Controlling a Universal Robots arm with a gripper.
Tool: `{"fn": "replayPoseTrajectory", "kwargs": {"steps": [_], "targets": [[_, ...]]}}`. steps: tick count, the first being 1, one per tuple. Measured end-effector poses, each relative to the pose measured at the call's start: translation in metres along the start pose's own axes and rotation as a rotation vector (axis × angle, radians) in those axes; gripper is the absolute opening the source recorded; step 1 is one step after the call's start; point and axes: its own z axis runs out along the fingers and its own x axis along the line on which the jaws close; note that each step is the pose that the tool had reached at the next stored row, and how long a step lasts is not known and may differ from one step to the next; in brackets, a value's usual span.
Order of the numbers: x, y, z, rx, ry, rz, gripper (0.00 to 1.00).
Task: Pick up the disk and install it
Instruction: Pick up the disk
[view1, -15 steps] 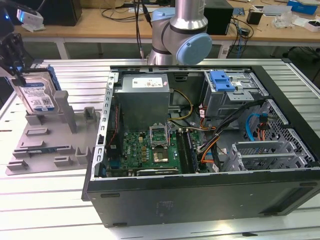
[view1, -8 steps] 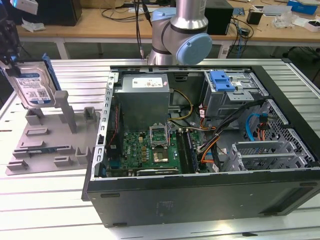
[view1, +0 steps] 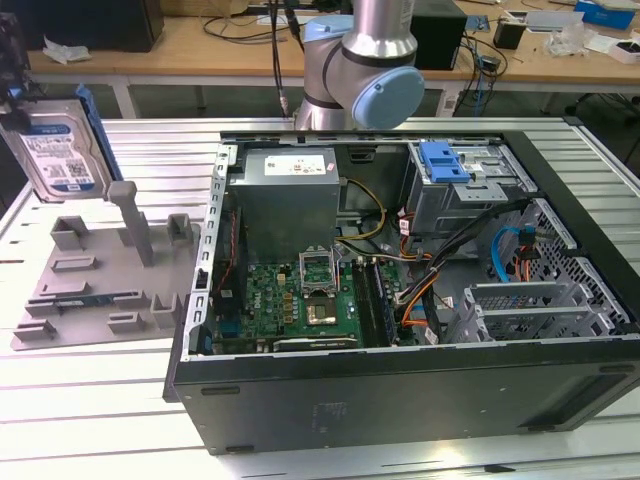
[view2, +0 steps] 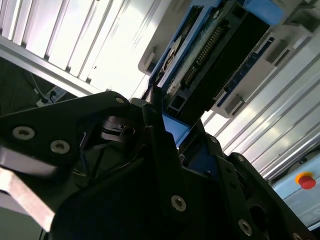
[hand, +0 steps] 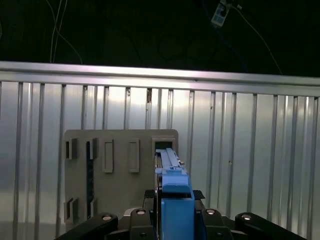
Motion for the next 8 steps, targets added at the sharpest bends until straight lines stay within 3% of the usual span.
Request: {"fn": "replayPoseTrajectory", "kwargs": {"steps": [8], "targets": [[0.0,-0.0019,-0.0358,0.0,0.0,0.0,0.37]]}}
